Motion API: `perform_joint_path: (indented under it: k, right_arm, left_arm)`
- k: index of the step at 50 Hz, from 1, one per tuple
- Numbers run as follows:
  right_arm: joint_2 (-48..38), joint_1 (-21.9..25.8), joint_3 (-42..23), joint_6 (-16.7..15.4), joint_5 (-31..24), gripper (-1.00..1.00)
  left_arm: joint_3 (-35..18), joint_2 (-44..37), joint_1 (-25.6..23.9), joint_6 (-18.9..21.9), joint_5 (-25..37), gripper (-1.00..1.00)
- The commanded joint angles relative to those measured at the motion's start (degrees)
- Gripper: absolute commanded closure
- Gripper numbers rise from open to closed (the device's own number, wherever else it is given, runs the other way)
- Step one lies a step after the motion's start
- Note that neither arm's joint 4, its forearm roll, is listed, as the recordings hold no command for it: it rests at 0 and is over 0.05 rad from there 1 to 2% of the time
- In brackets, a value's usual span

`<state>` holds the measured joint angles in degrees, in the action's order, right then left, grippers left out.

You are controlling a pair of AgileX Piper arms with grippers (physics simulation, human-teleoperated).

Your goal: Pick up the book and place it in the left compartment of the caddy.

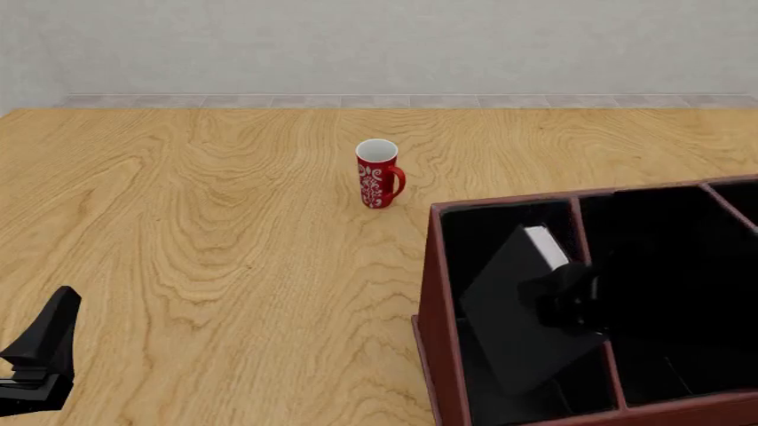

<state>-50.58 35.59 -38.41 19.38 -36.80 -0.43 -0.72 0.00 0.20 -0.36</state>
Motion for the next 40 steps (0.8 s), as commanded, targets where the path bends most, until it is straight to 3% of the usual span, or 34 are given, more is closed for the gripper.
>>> perform_joint_path:
  k: [1, 40]
  right_arm:
    - [-1.0, 0.4, 1.2, 1.3, 2.4, 1.0]
    - [-4.8, 1.5, 5.1, 3.1, 8.4, 1.0]
  left_arm:
    - [0.3, 0.1, 0.0, -0.1, -0.1, -1.0]
    - [0.3, 0.1, 0.0, 0.0, -0.1, -1.0]
